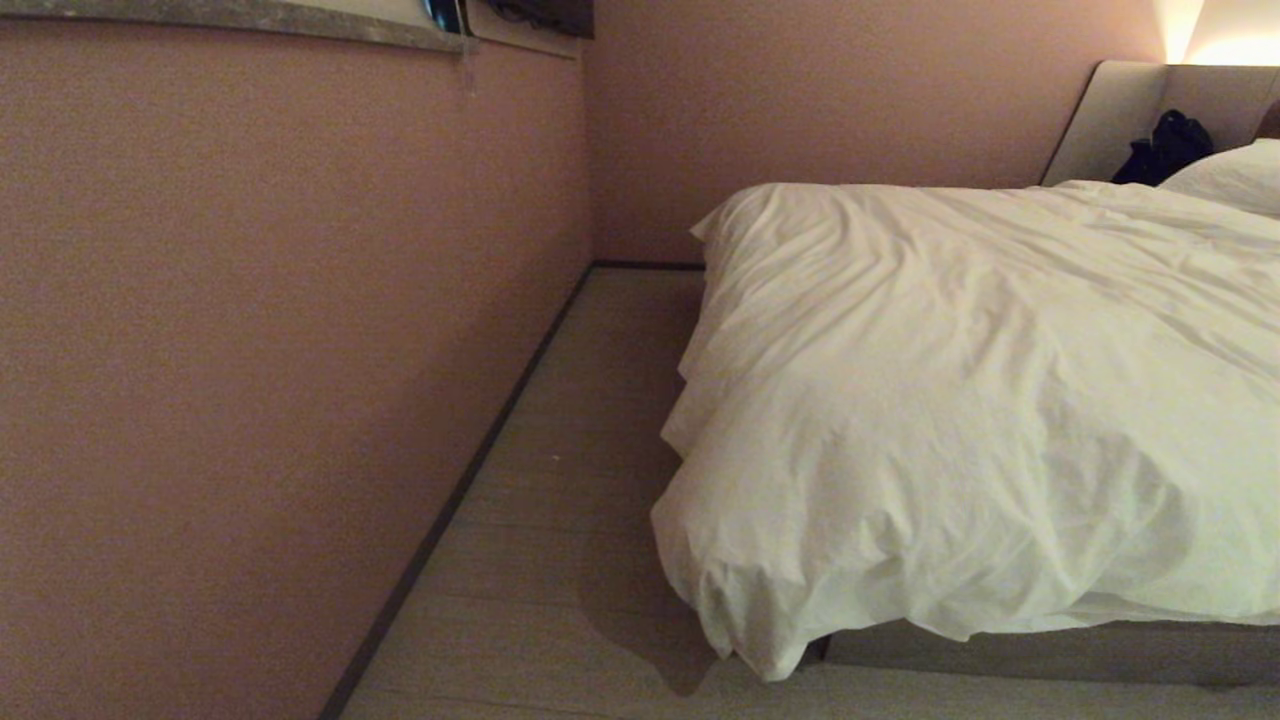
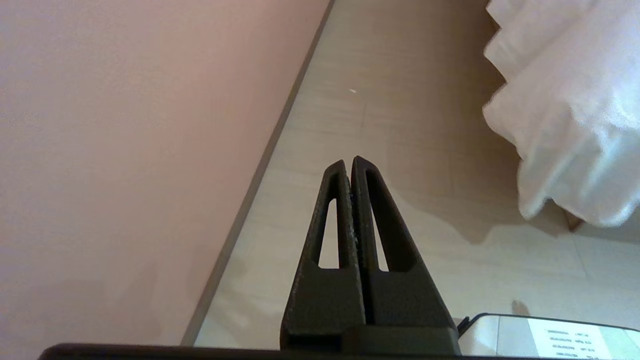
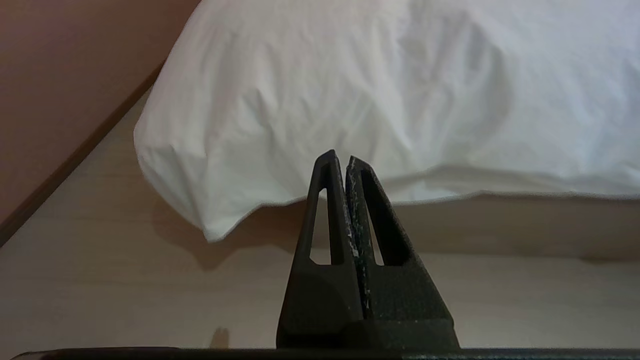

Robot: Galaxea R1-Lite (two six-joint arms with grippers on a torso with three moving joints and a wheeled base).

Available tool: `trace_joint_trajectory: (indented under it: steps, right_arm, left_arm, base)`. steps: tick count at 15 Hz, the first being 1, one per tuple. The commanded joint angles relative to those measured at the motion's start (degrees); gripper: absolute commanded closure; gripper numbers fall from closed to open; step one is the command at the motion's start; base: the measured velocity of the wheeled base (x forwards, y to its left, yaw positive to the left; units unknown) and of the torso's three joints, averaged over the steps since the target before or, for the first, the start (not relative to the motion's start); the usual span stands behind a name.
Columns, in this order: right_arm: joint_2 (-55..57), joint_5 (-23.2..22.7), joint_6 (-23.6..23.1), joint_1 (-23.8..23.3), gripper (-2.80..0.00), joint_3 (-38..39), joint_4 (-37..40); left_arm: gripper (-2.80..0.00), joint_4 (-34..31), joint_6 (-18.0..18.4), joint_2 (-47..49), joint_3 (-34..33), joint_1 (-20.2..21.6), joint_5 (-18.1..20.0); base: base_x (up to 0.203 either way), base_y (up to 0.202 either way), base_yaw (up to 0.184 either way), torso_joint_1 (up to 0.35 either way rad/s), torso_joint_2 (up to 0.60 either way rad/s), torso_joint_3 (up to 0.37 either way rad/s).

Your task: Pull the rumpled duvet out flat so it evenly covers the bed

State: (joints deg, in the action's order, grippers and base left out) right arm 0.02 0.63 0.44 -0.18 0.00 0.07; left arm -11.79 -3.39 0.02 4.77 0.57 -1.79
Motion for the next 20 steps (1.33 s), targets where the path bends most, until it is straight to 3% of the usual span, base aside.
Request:
trace_joint_trajectory:
  steps: [1,8,20]
  right_arm:
    - [0.0,0.0,0.0,0.0,0.0,0.0,0.0]
    - [0.0,0.0,0.0,0.0,0.0,0.0,0.0]
    - [0.0,0.0,0.0,0.0,0.0,0.0,0.0]
  left_arm:
    - [0.0,-0.1,0.0,0.0,0.0,0.0,-0.1]
    - [0.0,-0.1,0.0,0.0,0.0,0.0,-0.1]
    - [0.0,-0.1,-0.1,0.0,0.0,0.0,-0.1]
  base:
    - [-0.192,0.0,-0.001,0.003,0.01,0.002]
    - [-0.186,0.0,0.0,0.002,0.0,0.002]
    - [0.0,0.0,0.0,0.0,0.0,0.0]
